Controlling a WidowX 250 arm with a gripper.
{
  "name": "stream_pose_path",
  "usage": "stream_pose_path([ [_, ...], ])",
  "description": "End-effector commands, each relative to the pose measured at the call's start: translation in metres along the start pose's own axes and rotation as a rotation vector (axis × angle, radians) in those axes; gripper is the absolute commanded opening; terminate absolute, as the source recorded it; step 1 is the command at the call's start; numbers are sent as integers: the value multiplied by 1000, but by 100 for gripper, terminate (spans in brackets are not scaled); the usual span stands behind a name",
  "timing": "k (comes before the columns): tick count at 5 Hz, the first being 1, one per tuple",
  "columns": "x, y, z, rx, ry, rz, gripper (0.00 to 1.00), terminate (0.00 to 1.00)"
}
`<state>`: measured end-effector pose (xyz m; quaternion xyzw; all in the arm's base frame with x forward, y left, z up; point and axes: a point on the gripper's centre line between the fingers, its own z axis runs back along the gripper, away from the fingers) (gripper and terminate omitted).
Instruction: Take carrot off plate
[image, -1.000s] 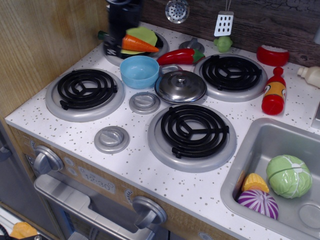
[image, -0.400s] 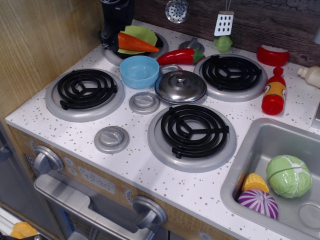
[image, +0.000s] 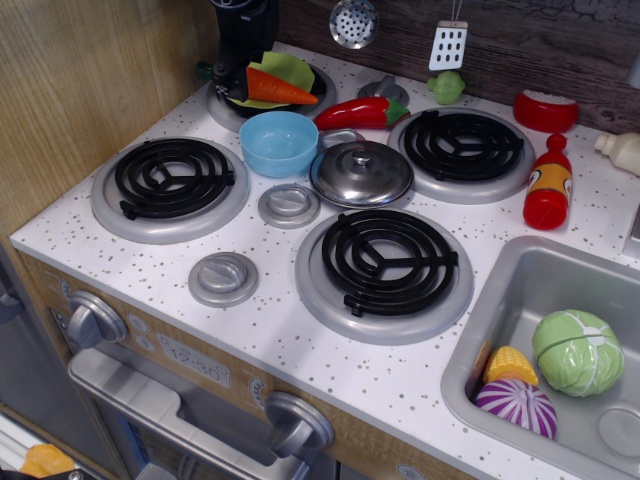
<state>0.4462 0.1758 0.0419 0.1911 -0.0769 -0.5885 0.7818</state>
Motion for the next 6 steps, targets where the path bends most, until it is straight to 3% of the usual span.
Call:
stream_pose_path([
  [1, -6, 20, 6, 14, -15, -1, 100, 0],
  [2, -5, 18, 10, 0, 0, 17, 0, 0],
  [3, -7, 14, 25, -31, 31, 45, 0, 0],
  [5, -19, -24, 80, -11, 184, 215, 0, 0],
  [6, -32, -56, 78, 21, 184, 337, 0, 0],
])
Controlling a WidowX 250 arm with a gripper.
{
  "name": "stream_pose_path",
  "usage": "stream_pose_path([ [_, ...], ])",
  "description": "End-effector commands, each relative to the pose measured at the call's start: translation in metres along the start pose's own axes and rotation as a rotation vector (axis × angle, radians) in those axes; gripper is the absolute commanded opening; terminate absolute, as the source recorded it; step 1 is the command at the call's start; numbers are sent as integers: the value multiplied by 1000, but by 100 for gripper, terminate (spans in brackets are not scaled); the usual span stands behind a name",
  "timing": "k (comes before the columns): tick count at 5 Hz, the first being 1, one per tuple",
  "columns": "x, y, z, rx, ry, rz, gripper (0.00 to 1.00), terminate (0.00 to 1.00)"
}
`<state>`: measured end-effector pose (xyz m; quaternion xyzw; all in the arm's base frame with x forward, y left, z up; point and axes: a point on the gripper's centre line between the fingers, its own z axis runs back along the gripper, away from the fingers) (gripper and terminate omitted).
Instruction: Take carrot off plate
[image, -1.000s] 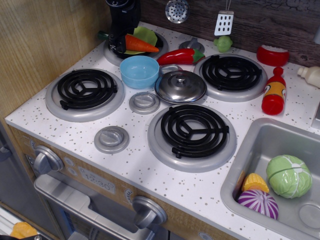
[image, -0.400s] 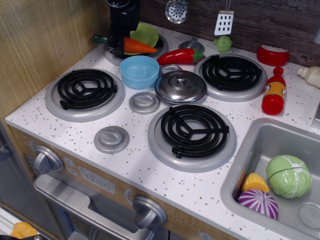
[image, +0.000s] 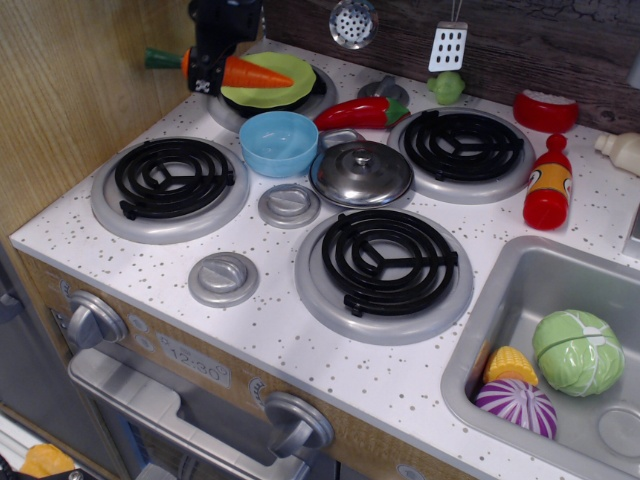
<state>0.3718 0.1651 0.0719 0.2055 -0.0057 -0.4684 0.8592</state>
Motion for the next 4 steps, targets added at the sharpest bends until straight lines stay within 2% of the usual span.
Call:
stream_pose_path([
  [1, -29, -12, 5, 16, -11, 293, 0, 0],
  [2, -28, -25, 1, 27, 14, 471, 0, 0],
  [3, -33, -30, -9, 62, -73, 541, 100, 0],
  [4, -33, -30, -9, 62, -73, 541, 100, 0],
])
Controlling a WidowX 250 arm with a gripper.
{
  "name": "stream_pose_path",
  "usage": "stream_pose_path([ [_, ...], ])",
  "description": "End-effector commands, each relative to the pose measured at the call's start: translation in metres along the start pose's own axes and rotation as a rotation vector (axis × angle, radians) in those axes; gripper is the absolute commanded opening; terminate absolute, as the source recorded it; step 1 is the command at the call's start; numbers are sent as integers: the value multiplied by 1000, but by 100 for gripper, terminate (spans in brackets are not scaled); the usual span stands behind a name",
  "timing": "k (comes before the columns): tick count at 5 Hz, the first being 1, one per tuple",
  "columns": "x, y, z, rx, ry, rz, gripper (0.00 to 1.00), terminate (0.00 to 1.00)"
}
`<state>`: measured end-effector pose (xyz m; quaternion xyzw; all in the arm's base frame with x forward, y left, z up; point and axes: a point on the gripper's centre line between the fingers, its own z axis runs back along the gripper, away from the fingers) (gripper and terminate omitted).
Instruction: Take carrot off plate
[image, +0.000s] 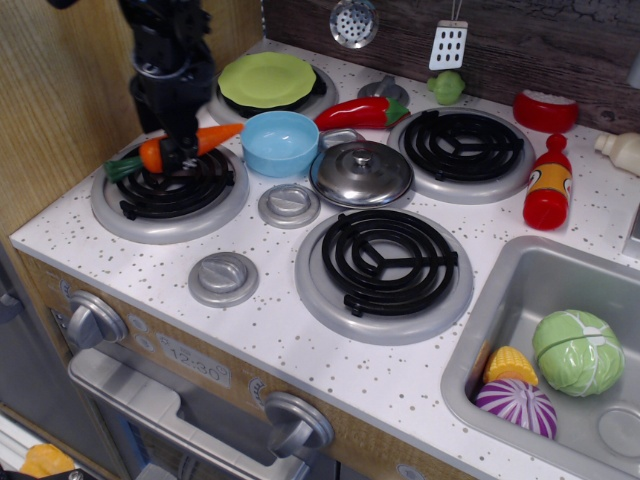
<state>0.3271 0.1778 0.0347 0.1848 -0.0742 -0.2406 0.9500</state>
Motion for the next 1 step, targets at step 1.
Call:
stream_pose_path([
  [1, 3, 14, 21, 58, -46, 30, 100, 100],
])
